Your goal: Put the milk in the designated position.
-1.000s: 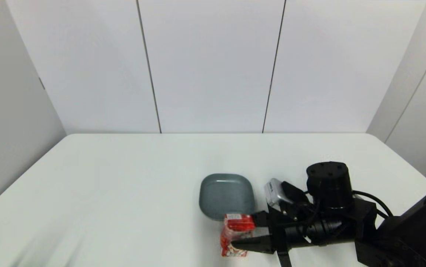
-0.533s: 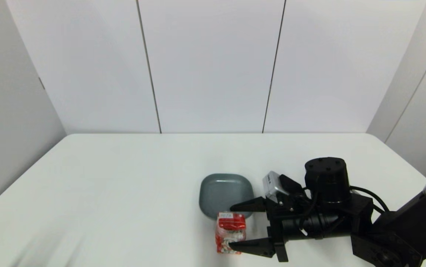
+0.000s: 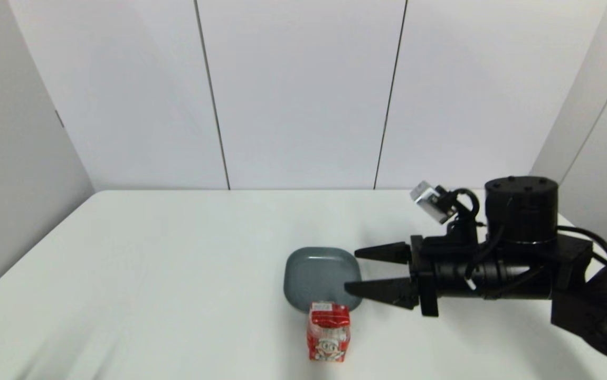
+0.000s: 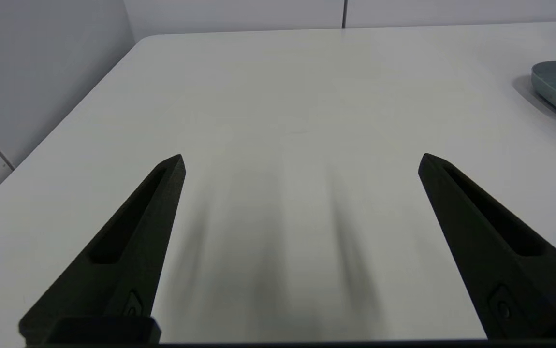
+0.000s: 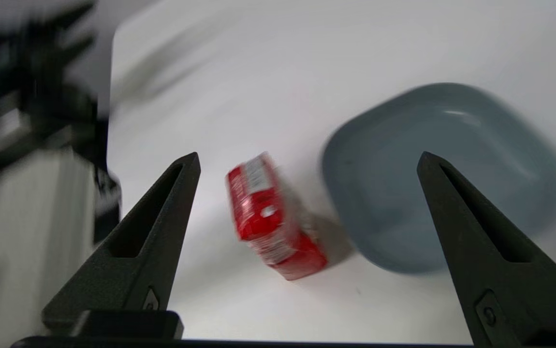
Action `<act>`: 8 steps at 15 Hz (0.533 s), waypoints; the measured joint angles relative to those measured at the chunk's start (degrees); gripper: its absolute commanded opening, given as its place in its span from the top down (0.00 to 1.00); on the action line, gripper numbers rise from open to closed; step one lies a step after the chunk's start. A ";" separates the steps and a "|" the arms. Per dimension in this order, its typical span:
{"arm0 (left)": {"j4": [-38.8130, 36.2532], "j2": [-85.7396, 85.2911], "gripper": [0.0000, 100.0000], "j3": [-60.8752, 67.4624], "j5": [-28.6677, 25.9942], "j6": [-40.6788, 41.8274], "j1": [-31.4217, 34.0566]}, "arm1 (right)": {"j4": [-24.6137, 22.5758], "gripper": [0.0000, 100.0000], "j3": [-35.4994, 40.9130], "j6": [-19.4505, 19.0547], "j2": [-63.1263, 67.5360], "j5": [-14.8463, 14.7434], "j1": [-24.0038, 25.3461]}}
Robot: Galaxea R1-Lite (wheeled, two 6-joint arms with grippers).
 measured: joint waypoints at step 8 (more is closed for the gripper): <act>0.05 0.00 0.00 0.00 0.00 0.02 0.00 | 39.45 0.00 -8.80 2.06 -22.13 -23.58 -23.17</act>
